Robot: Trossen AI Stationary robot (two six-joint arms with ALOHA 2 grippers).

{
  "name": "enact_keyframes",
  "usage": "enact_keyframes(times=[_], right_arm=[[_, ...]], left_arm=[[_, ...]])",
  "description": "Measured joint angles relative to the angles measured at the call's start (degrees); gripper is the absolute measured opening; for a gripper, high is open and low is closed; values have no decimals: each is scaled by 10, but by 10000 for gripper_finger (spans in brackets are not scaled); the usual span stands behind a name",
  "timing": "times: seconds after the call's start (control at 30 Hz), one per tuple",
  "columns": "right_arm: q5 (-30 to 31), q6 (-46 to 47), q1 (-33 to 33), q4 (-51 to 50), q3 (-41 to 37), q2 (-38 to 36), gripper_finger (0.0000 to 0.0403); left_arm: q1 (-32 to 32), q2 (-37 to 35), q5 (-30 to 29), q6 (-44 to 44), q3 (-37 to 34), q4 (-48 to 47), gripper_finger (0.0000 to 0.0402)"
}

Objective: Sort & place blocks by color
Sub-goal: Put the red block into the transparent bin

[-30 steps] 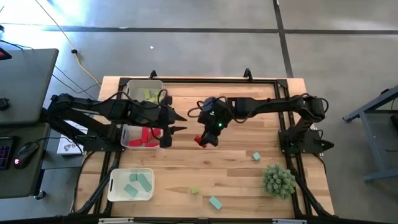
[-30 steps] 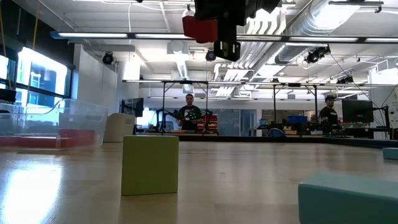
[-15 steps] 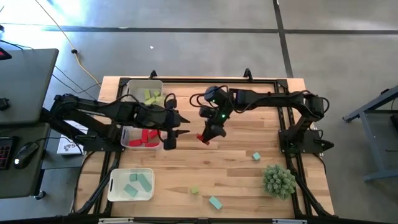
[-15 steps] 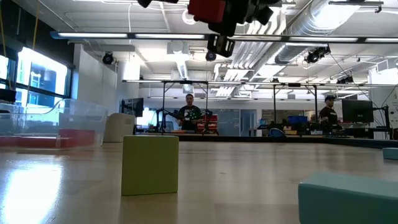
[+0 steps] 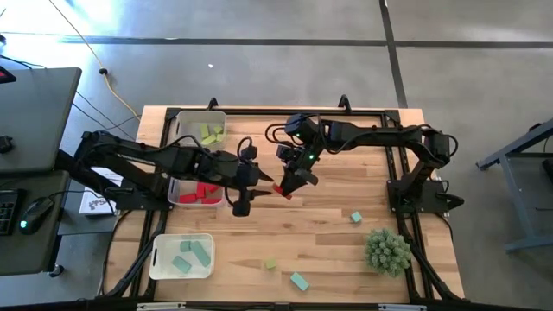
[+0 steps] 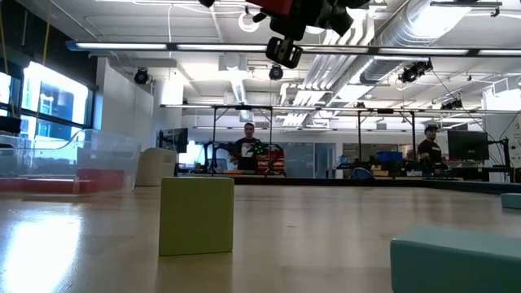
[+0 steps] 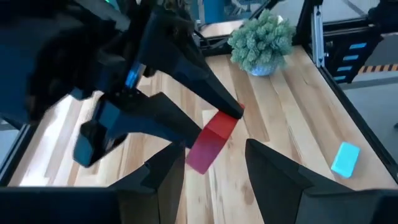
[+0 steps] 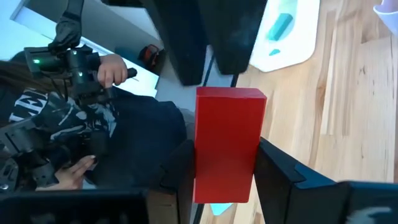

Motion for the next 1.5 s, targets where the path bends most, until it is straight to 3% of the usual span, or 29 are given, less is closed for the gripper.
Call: enact_keyframes(times=[0.8,1.2,1.5], right_arm=[[15,60,19,72,0,0,109],[15,87,19,70,0,0,109],[54,111,28,70,0,0,128]], left_arm=[[-2,20,39,36,0,26,154],[-2,20,55,118,0,22,44],[-2,19,60,134,0,-9,38]])
